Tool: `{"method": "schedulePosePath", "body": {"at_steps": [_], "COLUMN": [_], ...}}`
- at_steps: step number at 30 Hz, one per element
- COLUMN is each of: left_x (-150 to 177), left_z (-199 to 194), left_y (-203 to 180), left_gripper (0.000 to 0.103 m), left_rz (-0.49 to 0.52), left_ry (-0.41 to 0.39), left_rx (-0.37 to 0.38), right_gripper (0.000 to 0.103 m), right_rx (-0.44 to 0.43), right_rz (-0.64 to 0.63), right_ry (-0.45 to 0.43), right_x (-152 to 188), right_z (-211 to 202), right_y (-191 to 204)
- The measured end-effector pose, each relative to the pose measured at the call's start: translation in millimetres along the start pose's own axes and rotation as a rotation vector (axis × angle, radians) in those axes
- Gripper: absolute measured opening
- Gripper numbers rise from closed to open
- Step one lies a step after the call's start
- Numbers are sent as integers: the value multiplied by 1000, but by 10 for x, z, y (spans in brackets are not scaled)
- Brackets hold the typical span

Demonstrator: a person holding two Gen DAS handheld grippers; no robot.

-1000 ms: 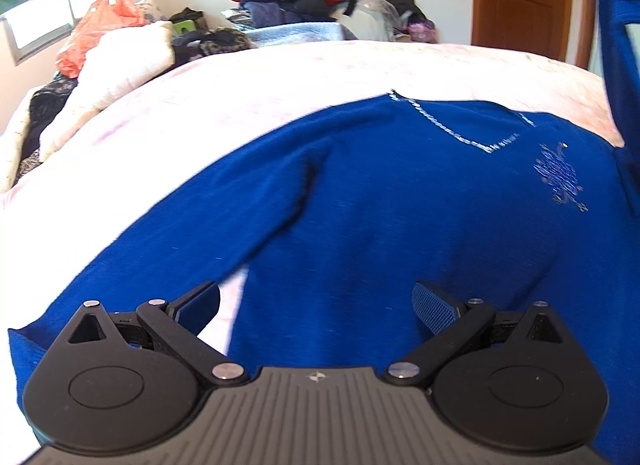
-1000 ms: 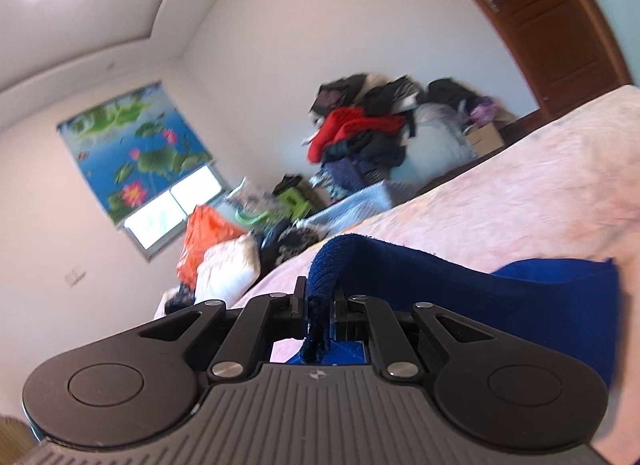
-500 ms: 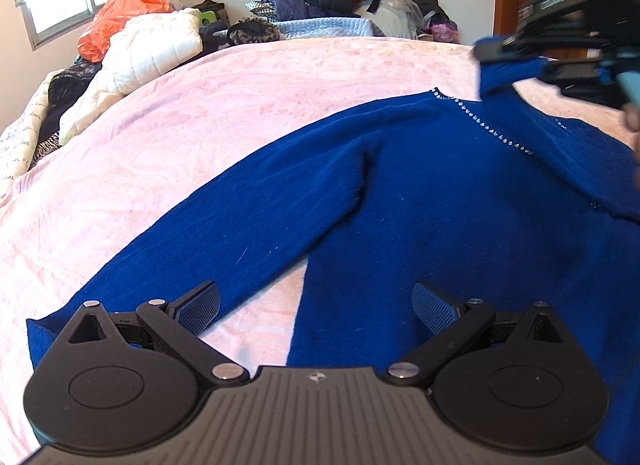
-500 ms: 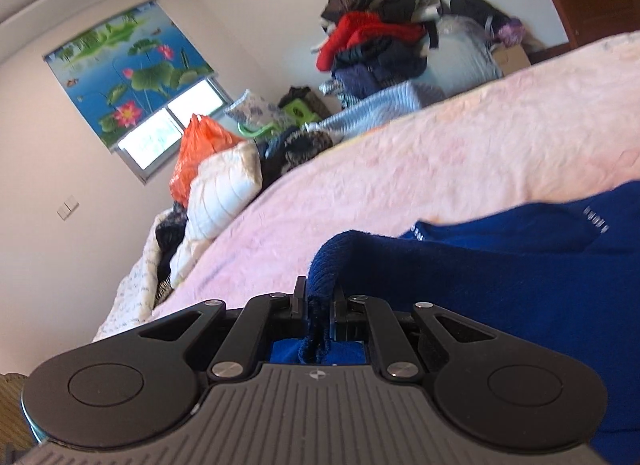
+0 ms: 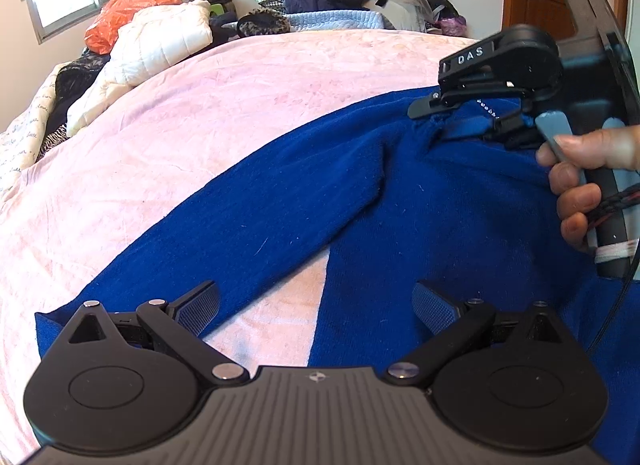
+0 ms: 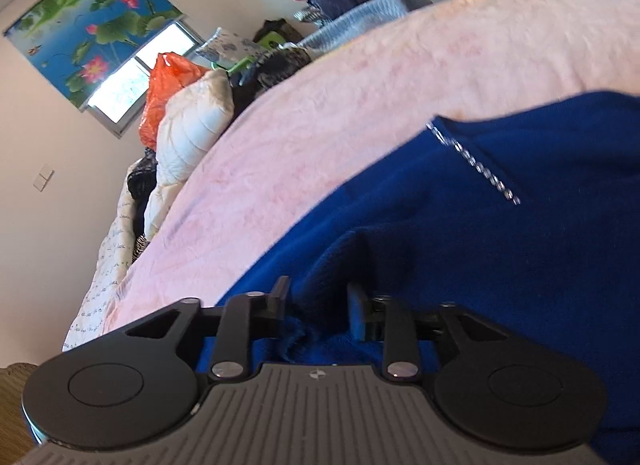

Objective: Fold small clothes

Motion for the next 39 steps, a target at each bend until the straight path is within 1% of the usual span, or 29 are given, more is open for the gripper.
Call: {"method": "schedulePosePath", "body": {"at_steps": [1, 4, 6, 7, 8, 9, 11, 13, 15, 16, 17, 18, 19, 22, 24, 26, 28, 35, 39], "left_x": [1, 2, 3, 6, 6, 4, -3, 12, 30, 40, 50, 61, 69, 81, 84, 95, 100, 119, 129], "left_z": [-6, 0, -5, -13, -20, -23, -34, -49, -48, -42, -34, -30, -28, -15, -14, -29, -42, -51, -85], "left_y": [5, 22, 26, 25, 28, 34, 49, 77, 116, 130, 143, 157, 167, 183, 177, 165, 154, 147, 145], "left_gripper": [103, 103, 103, 103, 103, 103, 103, 103, 103, 103, 103, 103, 103, 103, 103, 103, 103, 103, 103], "left_rz": [0, -11, -17, -18, -18, -15, -7, -11, -24, -31, -38, -45, -52, -58, -57, -56, -53, -58, -56], "left_ry": [-2, 4, 11, 10, 9, 8, 8, 7, 11, 16, 22, 26, 28, 35, 39, 37, 37, 47, 45], "left_rx": [-2, -4, 1, 4, 5, 3, -9, -22, -34, -37, -39, -38, -35, -27, -25, -27, -26, -25, -30], "right_gripper": [39, 48, 49, 50, 54, 56, 56, 56, 56, 58, 59, 58, 59, 60, 65, 71, 70, 71, 71], "right_rx": [-5, -42, -50, -75, -94, -97, -89, -99, -89, -62, -17, 15, 19, 9, -3, 29, 75, 31, -6], "right_rz": [-3, -10, -16, -29, -35, -35, -28, -13, 15, 27, 34, 22, -1, -49, -68, -65, -57, -83, -66], "right_ry": [0, -10, -8, 3, 19, 31, 37, 13, -19, -26, -21, -7, 1, -37, -56, -52, -29, -52, -41], "right_x": [18, 62, 84, 101, 117, 127, 152, 155, 129, 114, 98, 100, 122, 193, 209, 209, 215, 329, 375], "right_z": [-37, -161, -170, -157, -129, -93, -54, -82, -115, -111, -84, -52, -54, -188, -265, -261, -223, -479, -561], "right_y": [4, 55, 73, 89, 110, 144, 170, 171, 122, 80, 33, -8, -19, 55, 90, 49, -27, 68, 105]}}
Point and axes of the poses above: each gripper's, at about its wrist camera, not at the fingertips, and z roughly the way its jaws point, y to its left, x to its underside, the point moved 2 cm from there along z, roughly the way its jaws point, and after that the axes turned 15 degrees about z, right-handed, at the moved point
